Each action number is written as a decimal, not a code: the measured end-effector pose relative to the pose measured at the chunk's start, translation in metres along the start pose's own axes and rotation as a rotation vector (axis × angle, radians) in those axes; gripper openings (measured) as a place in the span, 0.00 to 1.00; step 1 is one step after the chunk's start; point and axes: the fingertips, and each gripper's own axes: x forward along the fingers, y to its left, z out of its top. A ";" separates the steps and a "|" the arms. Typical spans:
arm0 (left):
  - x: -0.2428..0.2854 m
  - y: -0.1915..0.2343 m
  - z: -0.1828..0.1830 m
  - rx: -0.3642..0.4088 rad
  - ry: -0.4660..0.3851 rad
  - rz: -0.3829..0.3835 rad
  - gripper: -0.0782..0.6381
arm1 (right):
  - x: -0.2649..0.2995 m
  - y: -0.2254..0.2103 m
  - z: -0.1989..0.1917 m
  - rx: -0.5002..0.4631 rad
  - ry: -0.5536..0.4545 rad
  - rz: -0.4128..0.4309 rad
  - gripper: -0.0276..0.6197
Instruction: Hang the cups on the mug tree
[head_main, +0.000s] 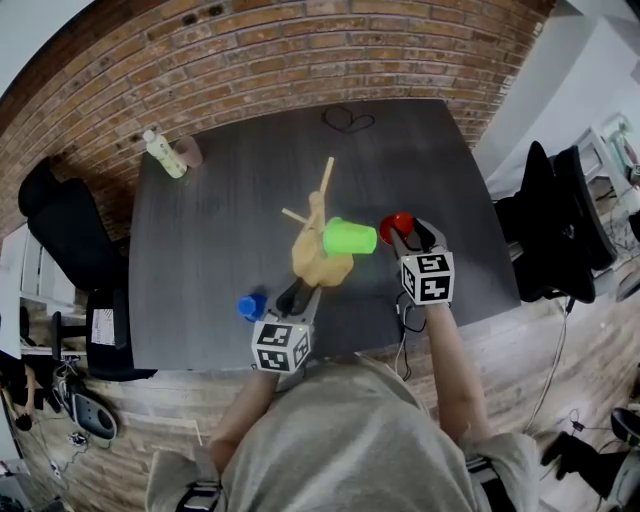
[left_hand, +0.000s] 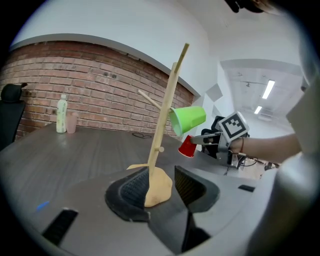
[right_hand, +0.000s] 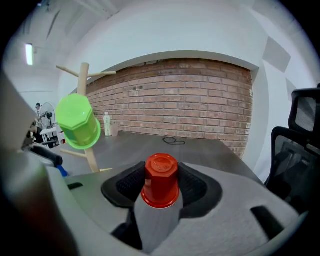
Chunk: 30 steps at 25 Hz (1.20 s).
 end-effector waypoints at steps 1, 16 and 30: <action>-0.001 0.000 0.001 -0.001 -0.003 0.000 0.32 | -0.002 0.000 0.008 -0.002 -0.008 0.004 0.36; -0.013 0.003 0.008 0.004 -0.050 0.014 0.27 | -0.044 0.016 0.131 -0.078 -0.190 0.071 0.36; -0.024 0.005 0.013 0.009 -0.073 0.023 0.27 | -0.057 0.037 0.225 -0.156 -0.308 0.135 0.36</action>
